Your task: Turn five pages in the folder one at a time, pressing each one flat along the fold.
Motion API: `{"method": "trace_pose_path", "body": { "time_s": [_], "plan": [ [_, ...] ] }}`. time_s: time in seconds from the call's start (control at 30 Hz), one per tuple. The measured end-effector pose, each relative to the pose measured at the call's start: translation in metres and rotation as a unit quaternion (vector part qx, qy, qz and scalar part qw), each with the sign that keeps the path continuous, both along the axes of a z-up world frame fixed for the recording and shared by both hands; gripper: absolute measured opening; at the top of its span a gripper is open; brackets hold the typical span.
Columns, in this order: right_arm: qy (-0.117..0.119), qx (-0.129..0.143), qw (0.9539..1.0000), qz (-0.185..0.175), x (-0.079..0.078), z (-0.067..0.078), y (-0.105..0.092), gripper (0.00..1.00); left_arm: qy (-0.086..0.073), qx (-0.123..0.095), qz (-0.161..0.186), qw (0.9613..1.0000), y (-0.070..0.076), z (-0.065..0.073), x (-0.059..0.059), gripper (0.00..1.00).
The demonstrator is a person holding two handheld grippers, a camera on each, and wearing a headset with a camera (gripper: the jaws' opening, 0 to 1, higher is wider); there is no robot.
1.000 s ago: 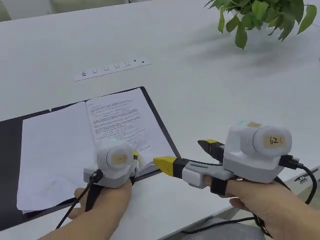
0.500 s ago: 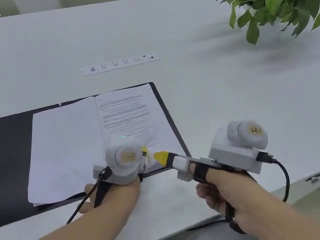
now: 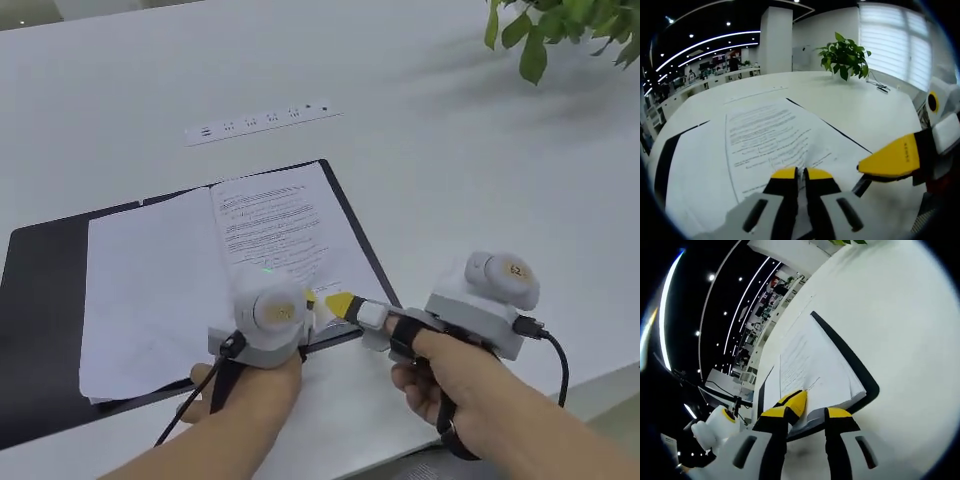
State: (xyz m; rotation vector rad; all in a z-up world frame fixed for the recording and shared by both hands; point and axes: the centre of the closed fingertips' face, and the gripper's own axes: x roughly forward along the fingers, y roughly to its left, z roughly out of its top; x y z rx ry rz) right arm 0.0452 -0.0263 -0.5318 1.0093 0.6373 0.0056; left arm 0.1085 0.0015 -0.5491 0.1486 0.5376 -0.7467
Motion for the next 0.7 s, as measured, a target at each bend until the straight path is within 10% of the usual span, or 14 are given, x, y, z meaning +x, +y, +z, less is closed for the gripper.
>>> {"method": "trace_pose_path", "body": {
  "time_s": [0.37,0.7],
  "plan": [
    [0.029,0.009,0.9976,-0.062,0.0,-0.015,-0.015,0.0,0.007,0.001,0.001,1.0,0.0,0.0,0.0,0.05],
    [-0.006,-0.015,0.9977,-0.066,-0.001,0.005,-0.017,0.0,0.044,-0.004,-0.033,0.9985,0.01,0.011,-0.009,0.23]
  ]
}}
